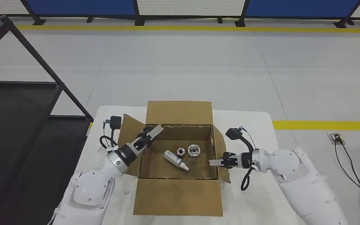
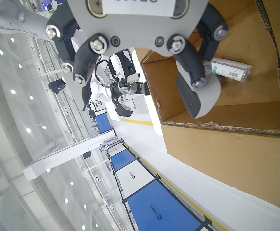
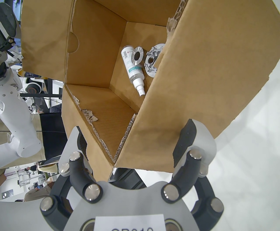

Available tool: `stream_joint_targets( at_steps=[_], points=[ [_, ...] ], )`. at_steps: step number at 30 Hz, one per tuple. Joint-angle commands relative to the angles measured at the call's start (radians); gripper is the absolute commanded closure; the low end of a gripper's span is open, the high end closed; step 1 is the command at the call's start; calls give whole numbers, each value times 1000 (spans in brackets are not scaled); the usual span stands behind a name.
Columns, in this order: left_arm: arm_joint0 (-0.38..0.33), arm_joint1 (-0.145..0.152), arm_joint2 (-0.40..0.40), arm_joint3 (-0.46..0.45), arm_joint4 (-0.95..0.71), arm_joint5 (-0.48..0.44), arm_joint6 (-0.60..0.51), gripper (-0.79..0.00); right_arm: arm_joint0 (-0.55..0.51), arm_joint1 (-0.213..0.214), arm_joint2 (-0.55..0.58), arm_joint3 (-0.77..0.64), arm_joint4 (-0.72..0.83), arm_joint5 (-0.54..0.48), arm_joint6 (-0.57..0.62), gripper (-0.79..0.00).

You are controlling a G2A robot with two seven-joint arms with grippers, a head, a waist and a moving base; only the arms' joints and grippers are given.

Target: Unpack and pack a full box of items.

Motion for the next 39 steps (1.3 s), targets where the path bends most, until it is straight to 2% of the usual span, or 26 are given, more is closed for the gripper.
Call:
stream_joint_targets(
  at_steps=[1, 16, 19, 25, 32, 36, 39],
  points=[
    [1, 1, -1, 0, -1, -1, 2, -785, 6, -1, -7, 6, -3, 1, -1, -785],
    [9, 9, -1, -8, -10, -4, 11, -785, 23, 1, -25, 17, 0, 1, 1, -785],
    [11, 10, 0, -13, -10, -5, 13, -785, 20, 4, -10, 3, -2, -7, -34, -785],
    [17, 14, -7, -28, -11, -4, 18, -785, -9, 15, 30, -125, -33, -75, -101, -785],
    [44, 17, -15, -51, -16, -14, 46, -785, -26, 15, 3, -313, -151, -66, -177, -785],
    [69, 19, -29, -58, -30, -19, 64, -785, 3, 2, -62, -338, -186, -54, -204, -785],
    [84, 20, -39, -61, -37, -24, 80, -785, 3, 2, -62, -338, -186, -54, -204, -785]
  ],
)
